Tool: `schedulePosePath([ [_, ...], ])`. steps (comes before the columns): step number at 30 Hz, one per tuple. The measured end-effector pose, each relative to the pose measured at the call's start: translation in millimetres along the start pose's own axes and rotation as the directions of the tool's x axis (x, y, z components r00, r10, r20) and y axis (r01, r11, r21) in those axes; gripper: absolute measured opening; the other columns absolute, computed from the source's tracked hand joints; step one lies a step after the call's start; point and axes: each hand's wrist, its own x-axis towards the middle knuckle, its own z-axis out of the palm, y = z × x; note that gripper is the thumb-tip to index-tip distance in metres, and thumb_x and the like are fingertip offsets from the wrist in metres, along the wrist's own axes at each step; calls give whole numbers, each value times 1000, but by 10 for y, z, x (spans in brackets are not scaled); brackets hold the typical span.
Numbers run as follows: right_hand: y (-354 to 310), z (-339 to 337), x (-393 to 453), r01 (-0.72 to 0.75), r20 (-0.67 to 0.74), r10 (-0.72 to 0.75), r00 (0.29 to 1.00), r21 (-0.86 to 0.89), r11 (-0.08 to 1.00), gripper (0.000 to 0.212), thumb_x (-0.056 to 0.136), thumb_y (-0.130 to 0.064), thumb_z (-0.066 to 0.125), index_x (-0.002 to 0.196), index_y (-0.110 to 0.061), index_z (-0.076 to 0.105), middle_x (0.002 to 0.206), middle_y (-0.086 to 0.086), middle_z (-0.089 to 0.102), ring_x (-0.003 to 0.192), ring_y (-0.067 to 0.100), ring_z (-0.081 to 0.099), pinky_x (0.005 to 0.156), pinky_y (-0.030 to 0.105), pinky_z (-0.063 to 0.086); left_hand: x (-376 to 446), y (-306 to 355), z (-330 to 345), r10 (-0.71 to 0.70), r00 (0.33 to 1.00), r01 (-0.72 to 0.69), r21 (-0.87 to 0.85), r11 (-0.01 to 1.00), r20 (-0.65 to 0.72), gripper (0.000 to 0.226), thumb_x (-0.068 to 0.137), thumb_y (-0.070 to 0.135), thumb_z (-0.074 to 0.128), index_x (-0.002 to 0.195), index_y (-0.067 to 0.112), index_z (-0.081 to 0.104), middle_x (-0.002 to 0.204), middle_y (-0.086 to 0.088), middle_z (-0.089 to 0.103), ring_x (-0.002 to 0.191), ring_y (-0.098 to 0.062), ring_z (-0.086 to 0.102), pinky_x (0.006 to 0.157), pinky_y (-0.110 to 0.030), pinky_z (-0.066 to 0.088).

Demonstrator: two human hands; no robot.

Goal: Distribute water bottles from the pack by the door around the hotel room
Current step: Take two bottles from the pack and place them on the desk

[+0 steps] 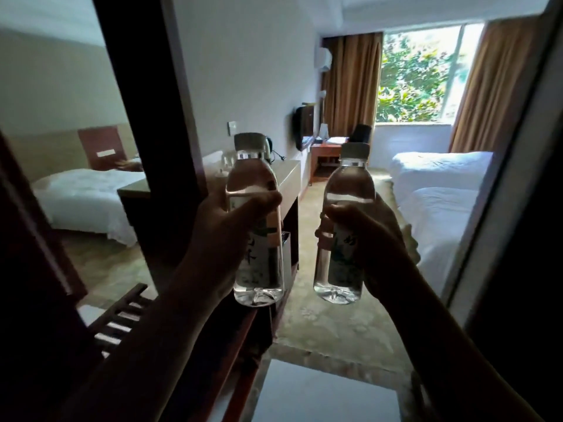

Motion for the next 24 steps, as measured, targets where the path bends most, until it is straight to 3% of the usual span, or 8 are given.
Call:
schedulePosePath([
  [6,-69,-767,560,-4,-148,-7,989,-80,997,34,69,-14,70,102,-14,62,71,6,65,63,24,65,55,34,57,746,-273,756,12,989,-5,-46,999,144,61,58,45,76,104,6,65,78,-10,69,69,-27,69,63,-39,57],
  [10,81,-1086,945,-29,-230,1,973,-116,993,44,66,-18,72,108,-12,59,73,7,65,65,26,65,56,35,57,1240,-522,1032,-5,983,16,-58,998,186,56,60,44,77,106,13,66,87,-12,71,78,-34,69,73,-50,57],
  [19,859,-1565,2360,-18,-303,-63,951,-259,966,46,71,-25,73,113,-12,57,83,8,67,70,23,70,60,31,58,2798,-1397,1329,-25,958,56,-101,993,285,44,70,34,71,107,10,64,87,-16,73,68,-23,72,56,-28,57],
  [24,1207,-1803,3418,-28,-343,-85,935,-311,950,43,72,-27,73,111,-17,58,88,10,67,73,24,70,61,31,59,3978,-1799,1474,-13,930,67,-133,989,368,45,66,35,77,106,19,66,100,-18,73,75,-29,74,61,-30,59],
])
